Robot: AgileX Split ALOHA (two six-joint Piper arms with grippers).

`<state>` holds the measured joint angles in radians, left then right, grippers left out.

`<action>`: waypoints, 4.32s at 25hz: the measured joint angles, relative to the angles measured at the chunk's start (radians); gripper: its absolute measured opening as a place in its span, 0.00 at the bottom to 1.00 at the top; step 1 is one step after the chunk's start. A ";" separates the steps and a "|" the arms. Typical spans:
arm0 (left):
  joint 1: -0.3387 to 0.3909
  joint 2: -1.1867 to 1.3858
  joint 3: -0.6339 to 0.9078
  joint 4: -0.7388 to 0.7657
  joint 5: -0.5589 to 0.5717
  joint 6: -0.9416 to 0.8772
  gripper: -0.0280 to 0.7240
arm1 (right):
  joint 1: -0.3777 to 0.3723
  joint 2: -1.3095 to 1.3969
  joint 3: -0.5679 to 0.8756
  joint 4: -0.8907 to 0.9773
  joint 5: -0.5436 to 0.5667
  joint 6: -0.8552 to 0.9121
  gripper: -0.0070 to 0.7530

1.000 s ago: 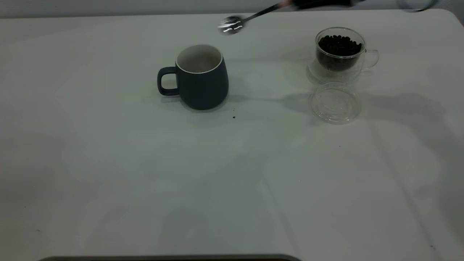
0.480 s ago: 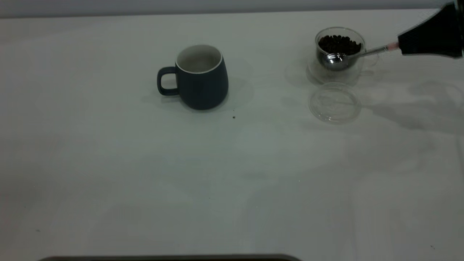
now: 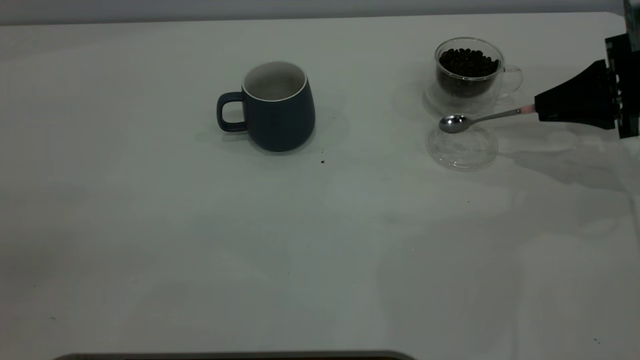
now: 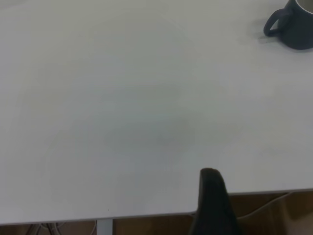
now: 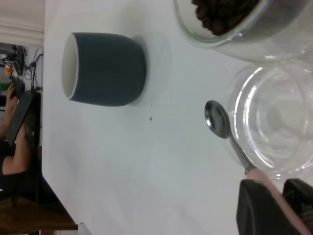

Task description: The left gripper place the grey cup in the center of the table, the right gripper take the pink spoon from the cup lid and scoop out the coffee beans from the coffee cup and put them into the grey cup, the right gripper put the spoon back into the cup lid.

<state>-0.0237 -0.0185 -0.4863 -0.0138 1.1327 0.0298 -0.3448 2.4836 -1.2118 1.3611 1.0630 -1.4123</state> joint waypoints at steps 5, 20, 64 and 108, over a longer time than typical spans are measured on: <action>0.000 0.000 0.000 0.000 0.000 0.000 0.79 | 0.000 0.027 -0.007 0.005 -0.032 0.000 0.14; 0.000 0.000 0.000 0.000 0.000 -0.001 0.79 | 0.007 0.084 -0.009 0.070 -0.078 -0.025 0.26; 0.000 0.000 0.000 0.000 0.000 0.000 0.79 | 0.225 -0.934 0.093 -1.205 0.028 1.202 0.78; 0.000 0.000 0.000 0.000 0.000 -0.002 0.79 | 0.235 -2.450 0.742 -1.299 0.057 1.350 0.78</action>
<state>-0.0237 -0.0185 -0.4863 -0.0138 1.1327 0.0275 -0.1095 0.0335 -0.4702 0.0617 1.1203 -0.0619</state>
